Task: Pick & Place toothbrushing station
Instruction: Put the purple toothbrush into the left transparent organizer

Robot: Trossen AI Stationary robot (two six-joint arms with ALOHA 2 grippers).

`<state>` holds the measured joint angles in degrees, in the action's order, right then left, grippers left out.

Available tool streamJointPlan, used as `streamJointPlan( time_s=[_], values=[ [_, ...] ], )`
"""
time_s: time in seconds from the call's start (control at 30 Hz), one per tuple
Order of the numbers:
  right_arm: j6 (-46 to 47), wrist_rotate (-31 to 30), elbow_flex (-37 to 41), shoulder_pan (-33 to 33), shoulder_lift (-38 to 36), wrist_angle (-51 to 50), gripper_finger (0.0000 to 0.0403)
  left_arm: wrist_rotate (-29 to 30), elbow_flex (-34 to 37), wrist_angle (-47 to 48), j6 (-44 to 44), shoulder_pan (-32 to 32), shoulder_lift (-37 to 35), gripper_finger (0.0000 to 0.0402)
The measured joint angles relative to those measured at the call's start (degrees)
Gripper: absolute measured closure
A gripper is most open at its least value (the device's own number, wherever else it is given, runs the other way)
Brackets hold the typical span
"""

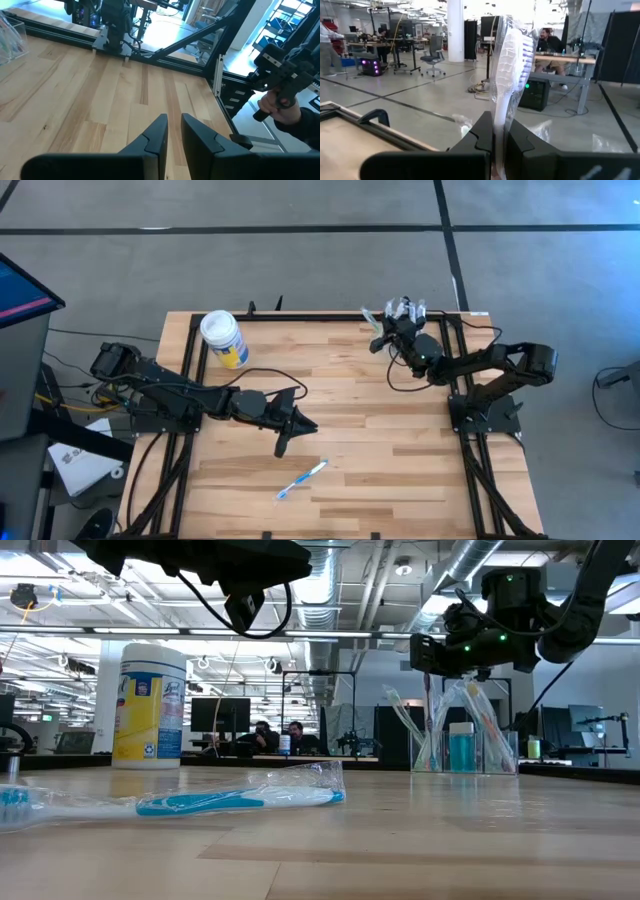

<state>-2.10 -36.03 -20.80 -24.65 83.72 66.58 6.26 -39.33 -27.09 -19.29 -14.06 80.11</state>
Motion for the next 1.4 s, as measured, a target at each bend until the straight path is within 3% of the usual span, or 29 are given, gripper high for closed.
streamJointPlan(
  time_s=[0.53,1.07,1.4],
  values=[
    [-8.2,0.2,0.0,1.8,0.0,4.6,0.0396,0.3,0.0,0.0,0.9,0.0,0.0,0.0353],
    [-2.8,0.2,0.0,0.1,0.1,0.3,0.0396,0.2,0.0,0.0,0.9,0.0,0.0,0.0353],
    [-1.5,0.2,0.0,0.6,10.7,10.5,0.0396,-0.1,0.0,0.0,0.9,0.0,0.0,0.0353]
  ],
)
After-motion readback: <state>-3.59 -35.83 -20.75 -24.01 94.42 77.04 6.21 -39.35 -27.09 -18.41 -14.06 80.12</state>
